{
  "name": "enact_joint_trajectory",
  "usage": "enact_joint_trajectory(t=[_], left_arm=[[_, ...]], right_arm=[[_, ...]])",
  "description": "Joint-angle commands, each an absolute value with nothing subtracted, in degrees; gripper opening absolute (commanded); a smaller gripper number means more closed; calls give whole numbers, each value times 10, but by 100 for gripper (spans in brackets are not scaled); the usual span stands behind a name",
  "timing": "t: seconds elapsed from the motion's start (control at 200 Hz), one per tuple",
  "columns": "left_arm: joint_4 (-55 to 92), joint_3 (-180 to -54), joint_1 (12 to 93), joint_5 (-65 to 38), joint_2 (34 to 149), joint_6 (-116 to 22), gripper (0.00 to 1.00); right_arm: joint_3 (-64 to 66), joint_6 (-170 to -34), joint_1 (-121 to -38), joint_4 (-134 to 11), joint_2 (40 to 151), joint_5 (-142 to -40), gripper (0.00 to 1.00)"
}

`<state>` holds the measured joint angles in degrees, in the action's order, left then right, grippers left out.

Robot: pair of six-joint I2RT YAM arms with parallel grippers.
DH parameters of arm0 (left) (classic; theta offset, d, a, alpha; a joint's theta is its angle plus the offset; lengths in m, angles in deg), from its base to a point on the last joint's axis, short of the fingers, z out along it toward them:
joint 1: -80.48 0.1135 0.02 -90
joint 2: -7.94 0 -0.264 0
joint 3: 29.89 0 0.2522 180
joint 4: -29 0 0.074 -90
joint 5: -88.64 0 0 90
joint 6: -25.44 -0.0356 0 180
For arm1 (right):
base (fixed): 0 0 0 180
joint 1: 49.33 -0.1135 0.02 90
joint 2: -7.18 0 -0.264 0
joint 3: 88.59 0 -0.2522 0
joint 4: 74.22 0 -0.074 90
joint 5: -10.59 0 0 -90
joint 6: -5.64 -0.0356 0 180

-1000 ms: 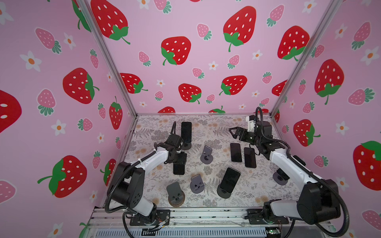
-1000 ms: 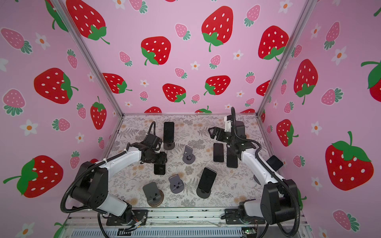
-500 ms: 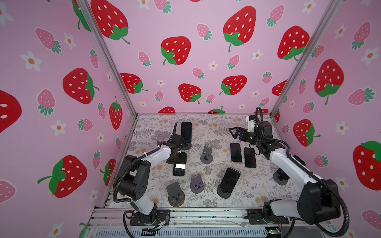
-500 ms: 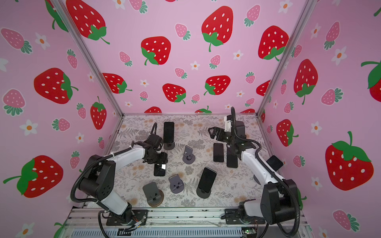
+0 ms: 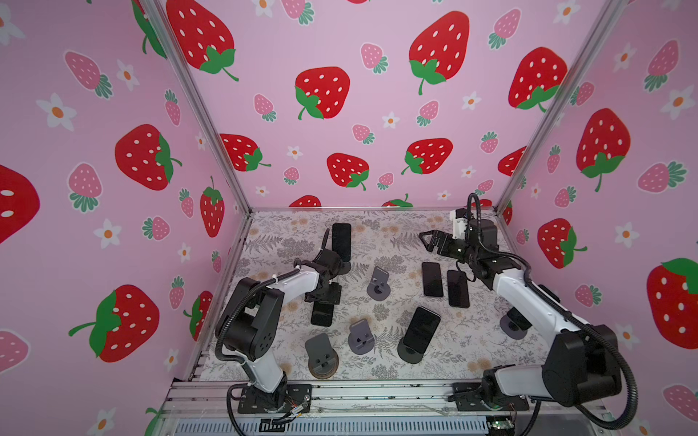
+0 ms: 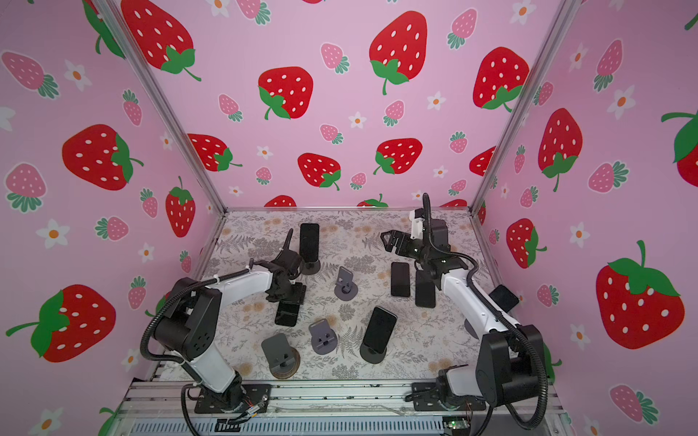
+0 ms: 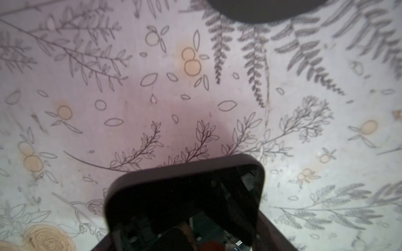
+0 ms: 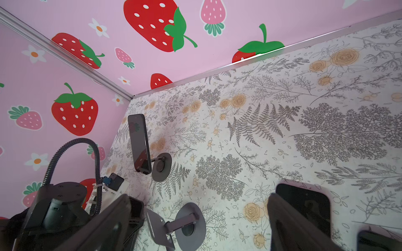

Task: Remove the phone from the phone stand
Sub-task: Place the phone at the center of the table.

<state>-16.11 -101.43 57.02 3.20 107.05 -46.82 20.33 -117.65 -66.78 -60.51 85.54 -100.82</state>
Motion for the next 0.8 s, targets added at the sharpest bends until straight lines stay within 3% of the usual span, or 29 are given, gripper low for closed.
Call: enact_joint_trajectory(t=[0.0, 0.435, 0.795], left_arm=[[-180, -1027, 567, 50, 1083, -470, 78], [-179, -1041, 568, 34, 1064, -461, 81], [-140, -1055, 580, 32, 929, -468, 86]], right_arm=[[185, -1173, -666, -604, 863, -1017, 100], [190, -1176, -667, -603, 864, -1013, 100], [111, -1099, -742, -472, 861, -765, 100]])
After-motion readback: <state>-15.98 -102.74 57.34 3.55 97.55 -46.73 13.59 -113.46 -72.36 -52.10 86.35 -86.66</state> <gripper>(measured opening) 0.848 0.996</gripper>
